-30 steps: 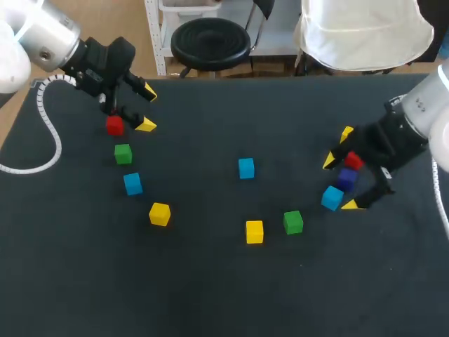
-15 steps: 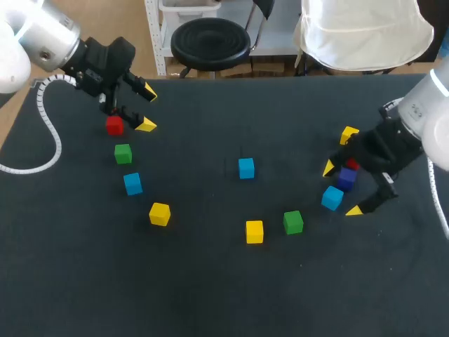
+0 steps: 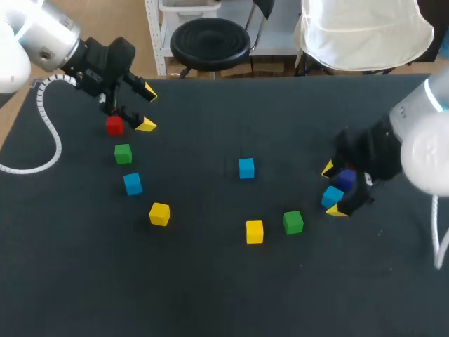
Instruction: Place the blue cubes, place green cubes on the blue cubes, place the yellow cubes on the green cubes, then place the red cubes on the yellow cubes, and place purple cube on the red cubes.
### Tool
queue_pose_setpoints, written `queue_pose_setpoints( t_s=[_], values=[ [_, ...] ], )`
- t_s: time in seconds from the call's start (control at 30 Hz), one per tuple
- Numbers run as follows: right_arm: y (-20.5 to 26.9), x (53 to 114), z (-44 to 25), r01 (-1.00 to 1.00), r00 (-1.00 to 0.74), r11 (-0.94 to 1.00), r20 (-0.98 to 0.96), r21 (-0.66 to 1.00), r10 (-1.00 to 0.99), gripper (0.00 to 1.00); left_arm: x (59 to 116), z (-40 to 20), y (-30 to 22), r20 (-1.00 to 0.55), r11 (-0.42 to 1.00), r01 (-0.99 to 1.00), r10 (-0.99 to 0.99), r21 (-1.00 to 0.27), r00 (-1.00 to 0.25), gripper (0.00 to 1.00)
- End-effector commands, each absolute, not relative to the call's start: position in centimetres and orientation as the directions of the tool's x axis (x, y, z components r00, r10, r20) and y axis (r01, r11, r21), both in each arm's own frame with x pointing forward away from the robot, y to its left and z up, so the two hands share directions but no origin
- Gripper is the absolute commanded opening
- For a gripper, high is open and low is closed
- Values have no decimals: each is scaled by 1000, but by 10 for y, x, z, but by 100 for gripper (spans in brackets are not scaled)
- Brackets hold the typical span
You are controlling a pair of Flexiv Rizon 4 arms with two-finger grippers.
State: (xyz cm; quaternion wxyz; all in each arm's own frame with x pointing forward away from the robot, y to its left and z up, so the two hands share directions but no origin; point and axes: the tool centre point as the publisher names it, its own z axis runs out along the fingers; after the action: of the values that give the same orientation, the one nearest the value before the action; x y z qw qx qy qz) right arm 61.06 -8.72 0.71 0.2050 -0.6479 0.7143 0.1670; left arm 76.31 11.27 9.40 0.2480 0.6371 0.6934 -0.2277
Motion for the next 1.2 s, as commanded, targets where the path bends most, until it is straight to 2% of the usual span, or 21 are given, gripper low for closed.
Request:
queue_pose_setpoints(
  t_s=[0.03,0.27,0.57,0.97,1.2],
  values=[
    [-89,589,17,-935,-220,317,-441,-160,-870,100,762,94,113,-634,87,996,771,2,-66,100],
    [-105,594,16,-880,-304,436,-482,-189,-822,100,762,94,113,-634,87,996,771,2,-66,100],
    [-108,608,13,-876,-269,436,-543,-206,-796,100,762,94,113,-634,87,996,771,2,-66,100],
    [-103,594,16,-862,-251,474,-660,-181,-708,98,762,94,113,-634,87,996,771,2,-66,100],
    [-116,593,27,-869,-170,450,-732,-204,-659,100,762,94,113,-634,87,996,771,2,-66,100]
  ],
)
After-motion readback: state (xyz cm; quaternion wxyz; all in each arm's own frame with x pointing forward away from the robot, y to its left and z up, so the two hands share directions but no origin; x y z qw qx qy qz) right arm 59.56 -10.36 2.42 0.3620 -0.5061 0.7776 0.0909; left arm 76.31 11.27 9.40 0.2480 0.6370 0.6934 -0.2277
